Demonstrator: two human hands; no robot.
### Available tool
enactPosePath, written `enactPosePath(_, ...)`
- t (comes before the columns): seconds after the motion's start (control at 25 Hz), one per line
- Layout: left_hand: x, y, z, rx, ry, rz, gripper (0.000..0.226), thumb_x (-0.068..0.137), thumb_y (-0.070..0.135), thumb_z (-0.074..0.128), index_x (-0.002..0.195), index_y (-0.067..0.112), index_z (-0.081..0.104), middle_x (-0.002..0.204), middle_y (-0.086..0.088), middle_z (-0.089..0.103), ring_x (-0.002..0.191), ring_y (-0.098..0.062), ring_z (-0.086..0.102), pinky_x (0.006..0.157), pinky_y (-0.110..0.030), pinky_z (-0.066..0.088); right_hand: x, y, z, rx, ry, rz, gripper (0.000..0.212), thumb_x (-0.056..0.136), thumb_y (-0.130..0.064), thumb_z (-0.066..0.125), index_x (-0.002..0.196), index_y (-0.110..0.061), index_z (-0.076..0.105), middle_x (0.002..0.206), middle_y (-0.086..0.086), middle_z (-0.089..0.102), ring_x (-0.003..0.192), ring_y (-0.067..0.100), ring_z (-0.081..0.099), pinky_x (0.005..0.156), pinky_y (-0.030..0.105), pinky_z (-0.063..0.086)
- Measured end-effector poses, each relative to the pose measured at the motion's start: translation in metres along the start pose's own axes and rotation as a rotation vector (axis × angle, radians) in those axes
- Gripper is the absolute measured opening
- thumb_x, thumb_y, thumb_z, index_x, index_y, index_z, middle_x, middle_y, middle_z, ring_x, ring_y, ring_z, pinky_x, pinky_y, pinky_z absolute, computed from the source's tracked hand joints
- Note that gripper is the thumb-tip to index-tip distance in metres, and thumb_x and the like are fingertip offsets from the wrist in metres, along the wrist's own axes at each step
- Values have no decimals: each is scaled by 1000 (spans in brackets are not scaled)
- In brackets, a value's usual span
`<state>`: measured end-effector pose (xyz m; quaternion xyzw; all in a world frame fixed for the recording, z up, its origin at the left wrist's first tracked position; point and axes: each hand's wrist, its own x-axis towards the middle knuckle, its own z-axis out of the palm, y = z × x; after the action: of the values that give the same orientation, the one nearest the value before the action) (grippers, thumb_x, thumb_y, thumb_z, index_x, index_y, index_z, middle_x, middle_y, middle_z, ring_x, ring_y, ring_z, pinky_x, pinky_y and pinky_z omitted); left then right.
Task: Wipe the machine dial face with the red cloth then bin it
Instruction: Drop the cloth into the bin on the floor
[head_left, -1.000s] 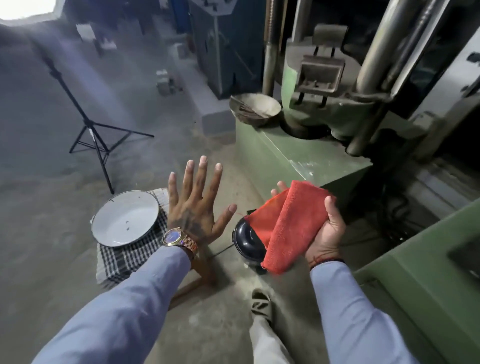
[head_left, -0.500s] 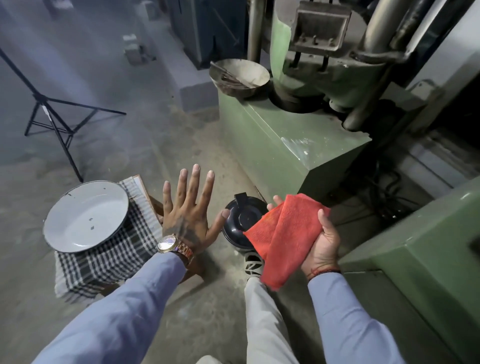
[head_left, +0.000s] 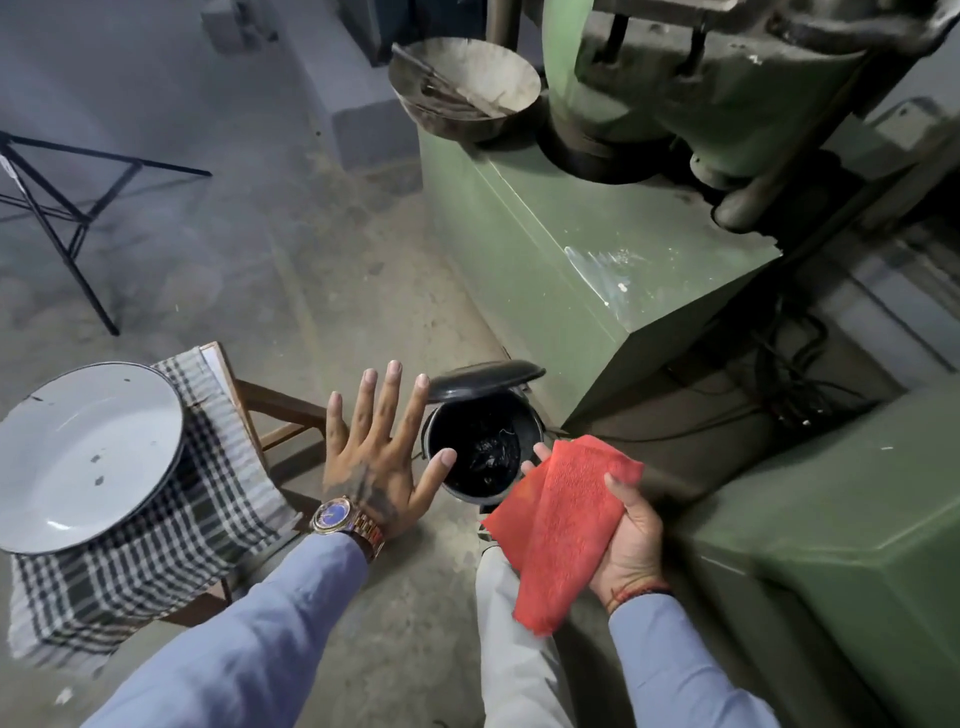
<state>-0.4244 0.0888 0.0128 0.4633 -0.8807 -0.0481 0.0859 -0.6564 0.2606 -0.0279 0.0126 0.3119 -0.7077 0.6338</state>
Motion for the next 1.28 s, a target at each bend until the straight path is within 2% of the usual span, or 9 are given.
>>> enactPosePath(0.12, 3, -1, 35, 22, 16, 6, 92, 99, 76, 36, 176, 28, 24, 185, -8, 15, 171, -37, 12, 134, -70, 12, 27, 18, -20, -53, 127, 36, 88, 82, -38, 80, 159, -1, 56, 158, 26, 62, 146, 45, 61, 120, 59, 52)
enactPosePath(0.4, 22, -1, 98, -20, 14, -39, 95, 97, 77, 37, 176, 27, 20, 186, -8, 11, 172, -38, 8, 133, -72, 15, 112, 49, -47, -64, 494, 128, 75, 78, -59, 75, 133, -7, 78, 110, 18, 85, 97, 35, 85, 87, 46, 66)
enactPosePath(0.52, 32, -10, 110, -34, 38, -38, 96, 97, 79, 36, 177, 29, 17, 187, -6, 8, 172, -36, 6, 135, -70, 9, 146, 54, -38, -162, 592, 232, 90, 89, -85, 56, 142, -13, 66, 131, 21, 80, 123, 40, 75, 109, 56, 50)
enactPosePath(0.68, 29, -16, 106, -7, 18, -41, 97, 96, 81, 35, 176, 29, 19, 186, -7, 10, 172, -37, 8, 133, -73, 14, 145, 53, -27, -173, 611, 335, 102, 95, -94, 31, 173, -30, 35, 181, 11, 35, 168, 33, 29, 139, 55, 14)
enactPosePath(0.76, 26, -14, 96, -12, 23, -39, 96, 96, 80, 35, 176, 28, 21, 186, -7, 12, 172, -38, 9, 132, -74, 15, 135, 49, -14, -400, 621, 264, 91, 104, -85, 24, 175, -29, 31, 183, 8, 31, 166, 27, 32, 135, 44, 21)
enactPosePath(0.84, 27, -11, 81, -13, 24, -41, 96, 97, 81, 36, 177, 29, 19, 186, -6, 10, 172, -36, 6, 133, -73, 13, 124, 44, 4, -954, 656, 119, 81, 112, -74, 22, 177, -27, 26, 185, 8, 27, 166, 25, 32, 131, 38, 24)
enactPosePath(0.96, 36, -5, 50, 8, 56, -26, 97, 98, 82, 36, 177, 32, 13, 187, -4, 5, 173, -34, 2, 135, -70, 7, 109, 39, 36, -1705, 556, -151, 87, 103, -77, 16, 178, -33, 15, 189, 4, 6, 174, 25, 2, 138, 51, 3)
enactPosePath(1.12, 51, 2, -10, 44, 133, 22, 97, 98, 82, 33, 177, 33, 7, 187, -3, 2, 173, -34, 0, 135, -69, 2, 92, 16, 96, -2037, 388, -386, 83, 102, -78, 11, 177, -43, 9, 189, -3, -9, 173, 23, -16, 137, 57, -9)
enactPosePath(1.28, 57, 14, -107, 29, 257, 46, 93, 100, 82, 29, 177, 33, 12, 187, -4, 6, 173, -35, 5, 134, -71, 4, 51, -23, 180, -2123, 360, -631, 77, 104, -73, 17, 176, -46, 11, 188, -3, -10, 173, 23, -19, 135, 61, -13)
